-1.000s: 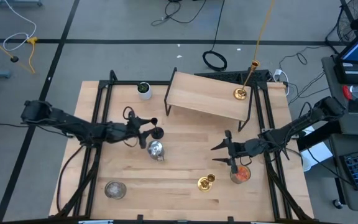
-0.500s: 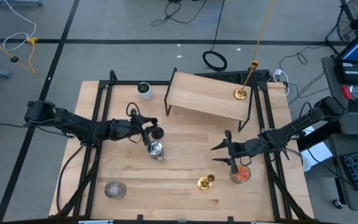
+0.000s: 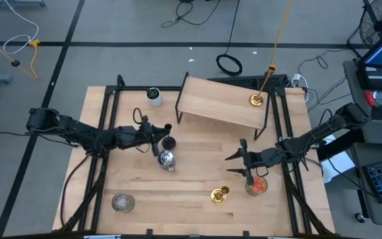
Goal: Pick & Place candle stick holders
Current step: Put the black candle holder on the shelf, then put the gold candle holder on the shelf
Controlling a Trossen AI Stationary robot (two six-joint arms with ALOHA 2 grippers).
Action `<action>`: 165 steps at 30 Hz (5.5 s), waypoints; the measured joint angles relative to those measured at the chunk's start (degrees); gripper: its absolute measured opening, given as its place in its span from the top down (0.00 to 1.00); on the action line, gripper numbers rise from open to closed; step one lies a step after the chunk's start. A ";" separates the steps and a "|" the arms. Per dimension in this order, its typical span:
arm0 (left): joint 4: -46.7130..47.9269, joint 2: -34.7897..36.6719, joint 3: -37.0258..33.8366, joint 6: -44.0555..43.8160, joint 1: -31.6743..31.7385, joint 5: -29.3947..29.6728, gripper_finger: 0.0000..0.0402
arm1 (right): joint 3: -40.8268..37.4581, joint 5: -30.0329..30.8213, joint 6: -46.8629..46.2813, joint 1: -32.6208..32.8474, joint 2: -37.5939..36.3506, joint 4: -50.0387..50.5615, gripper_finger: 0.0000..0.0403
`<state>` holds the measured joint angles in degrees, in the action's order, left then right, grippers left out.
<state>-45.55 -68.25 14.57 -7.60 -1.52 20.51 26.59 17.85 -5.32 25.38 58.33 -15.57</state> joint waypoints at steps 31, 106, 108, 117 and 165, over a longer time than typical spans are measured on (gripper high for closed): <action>11.58 4.10 24.13 10.85 5.28 -15.09 0.87 | -0.02 0.00 0.17 -0.06 -0.02 0.00 0.51; 6.40 -27.47 44.02 10.30 38.62 -37.18 0.75 | -0.02 0.13 1.70 -2.94 -0.02 -0.42 0.51; 6.90 -27.47 44.02 10.25 38.62 -37.18 0.72 | -0.02 0.08 1.70 -2.94 -0.02 -0.42 0.51; 8.96 -25.23 43.95 8.99 38.16 -38.27 0.60 | -0.04 -10.45 -0.69 -2.75 0.01 -0.48 0.51; 77.71 17.01 39.98 17.22 23.88 -38.42 0.59 | -0.02 -19.30 2.93 1.69 29.68 -45.53 0.97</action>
<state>32.16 -51.24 54.54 9.62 22.36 -17.91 26.57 -1.45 -2.39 27.07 88.01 -61.10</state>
